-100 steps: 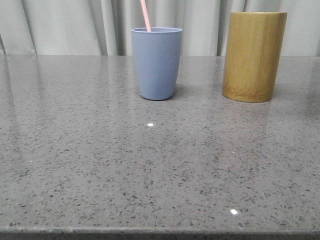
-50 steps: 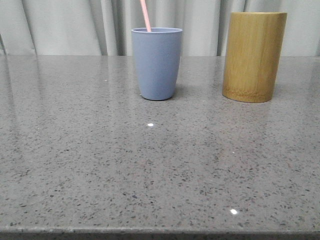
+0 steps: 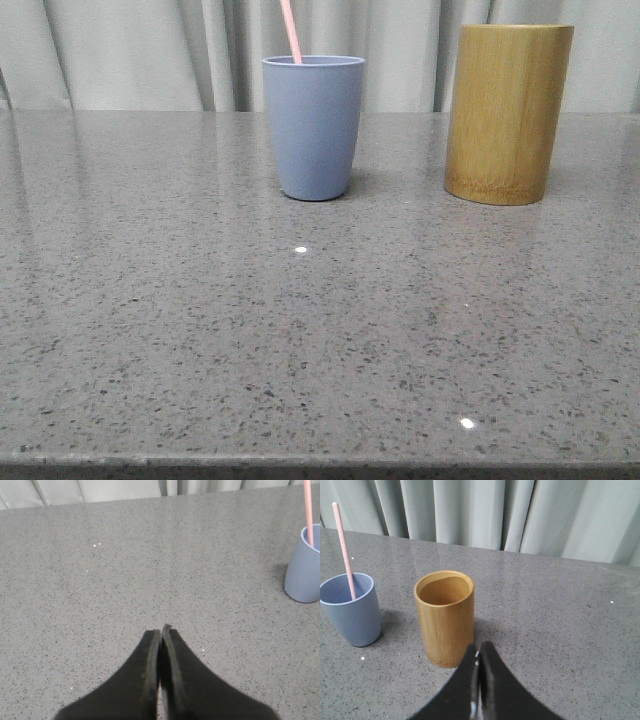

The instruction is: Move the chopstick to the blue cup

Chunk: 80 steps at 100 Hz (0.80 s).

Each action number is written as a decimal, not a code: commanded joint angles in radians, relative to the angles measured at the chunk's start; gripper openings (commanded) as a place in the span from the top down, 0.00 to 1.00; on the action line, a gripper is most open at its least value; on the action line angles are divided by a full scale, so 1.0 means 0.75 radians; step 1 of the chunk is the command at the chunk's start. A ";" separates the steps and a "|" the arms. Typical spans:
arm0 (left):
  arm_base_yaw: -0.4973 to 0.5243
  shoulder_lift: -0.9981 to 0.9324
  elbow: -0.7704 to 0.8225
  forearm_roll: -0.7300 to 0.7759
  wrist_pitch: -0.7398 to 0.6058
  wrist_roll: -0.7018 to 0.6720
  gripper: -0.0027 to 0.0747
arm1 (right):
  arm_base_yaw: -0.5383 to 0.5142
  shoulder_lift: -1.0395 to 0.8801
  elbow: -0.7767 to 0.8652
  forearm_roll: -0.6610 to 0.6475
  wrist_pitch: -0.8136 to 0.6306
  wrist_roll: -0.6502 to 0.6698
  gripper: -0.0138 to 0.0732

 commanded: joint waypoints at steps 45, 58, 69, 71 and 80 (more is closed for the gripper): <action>0.004 -0.017 -0.022 -0.009 -0.100 -0.015 0.99 | -0.009 -0.037 -0.001 -0.020 -0.111 0.001 0.95; 0.004 -0.017 -0.022 -0.009 -0.100 -0.015 0.99 | -0.009 -0.037 -0.001 -0.020 -0.111 0.001 0.95; 0.004 -0.017 -0.022 -0.009 -0.100 -0.015 0.99 | -0.009 -0.037 -0.001 -0.020 -0.111 0.001 0.95; 0.004 -0.017 -0.022 -0.009 -0.100 -0.015 0.99 | -0.009 -0.037 -0.001 -0.020 -0.111 0.001 0.95; 0.004 -0.017 -0.022 -0.009 -0.100 -0.015 0.99 | -0.009 -0.037 -0.001 -0.020 -0.111 0.001 0.95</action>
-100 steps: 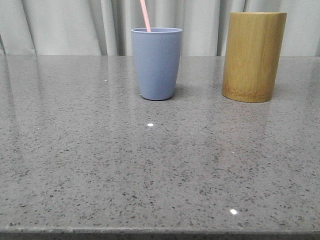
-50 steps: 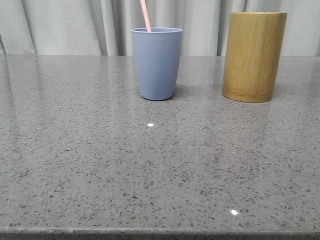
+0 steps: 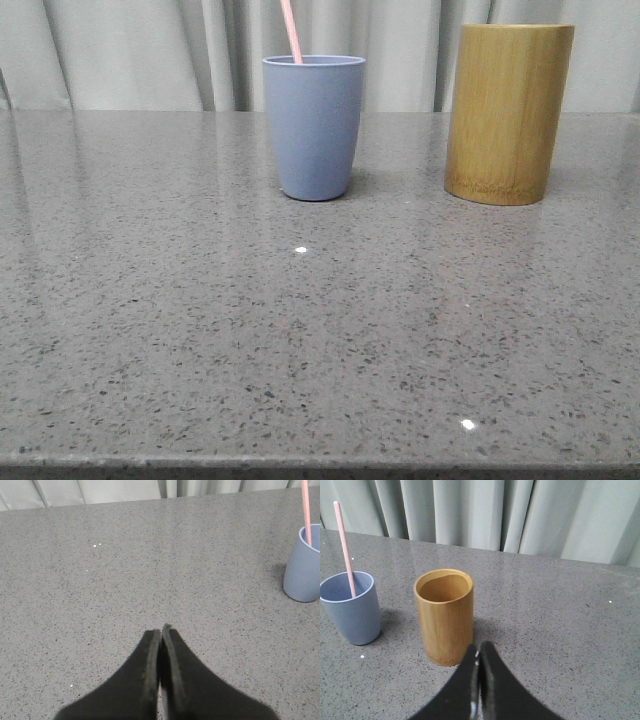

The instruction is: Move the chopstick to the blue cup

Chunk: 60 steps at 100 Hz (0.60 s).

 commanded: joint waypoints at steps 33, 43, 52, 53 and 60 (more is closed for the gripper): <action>0.009 -0.029 0.048 0.004 -0.171 -0.014 0.99 | -0.009 0.006 -0.030 -0.017 -0.109 0.001 0.95; 0.035 -0.082 0.139 0.004 -0.307 -0.014 0.99 | -0.009 0.006 -0.030 -0.017 -0.109 0.001 0.95; 0.071 -0.150 0.254 -0.003 -0.488 -0.014 0.99 | -0.009 0.006 -0.030 -0.017 -0.109 0.001 0.95; 0.075 -0.155 0.272 -0.003 -0.504 -0.014 0.99 | -0.009 0.006 -0.030 -0.017 -0.109 0.001 0.95; 0.112 -0.214 0.366 -0.003 -0.633 -0.014 0.99 | -0.009 0.006 -0.030 -0.017 -0.109 0.001 0.95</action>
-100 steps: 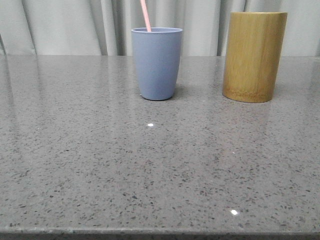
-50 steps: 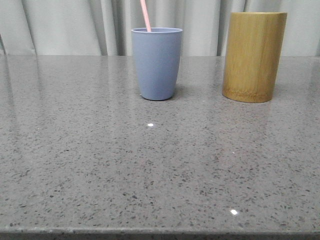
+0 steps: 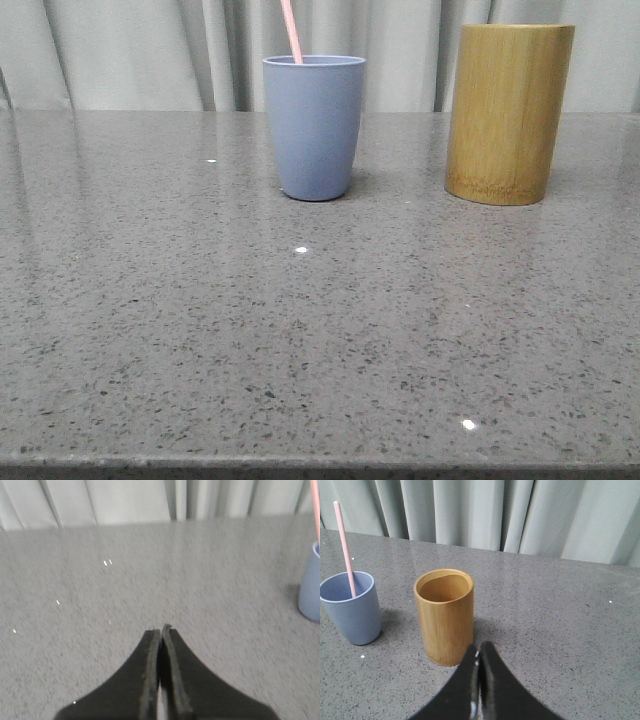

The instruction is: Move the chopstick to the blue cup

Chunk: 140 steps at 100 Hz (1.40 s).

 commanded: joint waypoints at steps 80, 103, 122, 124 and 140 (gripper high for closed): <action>0.220 -0.632 0.814 -0.005 -0.637 -0.012 0.99 | -0.009 0.006 -0.030 -0.017 -0.109 -0.002 0.95; 0.220 -0.667 0.812 -0.005 -0.579 -0.012 0.99 | -0.009 0.006 -0.030 -0.017 -0.108 -0.002 0.95; 0.220 -0.665 0.812 -0.005 -0.579 -0.012 0.99 | -0.009 0.006 -0.030 -0.017 -0.109 -0.002 0.95; 0.220 -0.665 0.812 -0.005 -0.579 -0.012 0.99 | -0.009 0.006 -0.030 -0.017 -0.109 -0.002 0.95; 0.220 -0.665 0.812 -0.005 -0.579 -0.012 0.99 | -0.009 0.006 -0.030 -0.017 -0.109 -0.002 0.95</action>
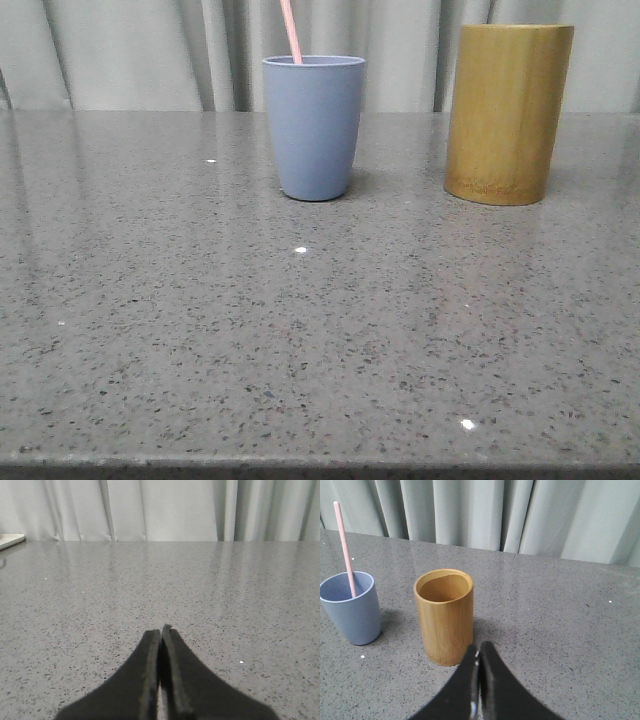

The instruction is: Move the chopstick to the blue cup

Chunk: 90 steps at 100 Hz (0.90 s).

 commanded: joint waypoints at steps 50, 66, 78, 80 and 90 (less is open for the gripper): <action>0.001 -0.046 0.009 -0.005 -0.105 -0.012 0.99 | -0.009 0.006 -0.030 -0.017 -0.109 -0.002 0.95; 0.001 -0.046 0.009 -0.005 -0.105 -0.012 0.99 | -0.009 0.006 -0.029 -0.017 -0.109 -0.002 0.95; 0.001 -0.046 0.009 -0.005 -0.105 -0.012 0.99 | -0.009 0.006 0.005 -0.017 -0.137 -0.002 0.95; 0.001 -0.046 0.009 -0.005 -0.105 -0.012 0.99 | -0.009 0.004 0.016 -0.017 -0.153 -0.002 0.95; 0.001 -0.046 0.009 -0.005 -0.105 -0.012 0.99 | -0.035 -0.018 0.098 -0.018 -0.281 -0.002 0.95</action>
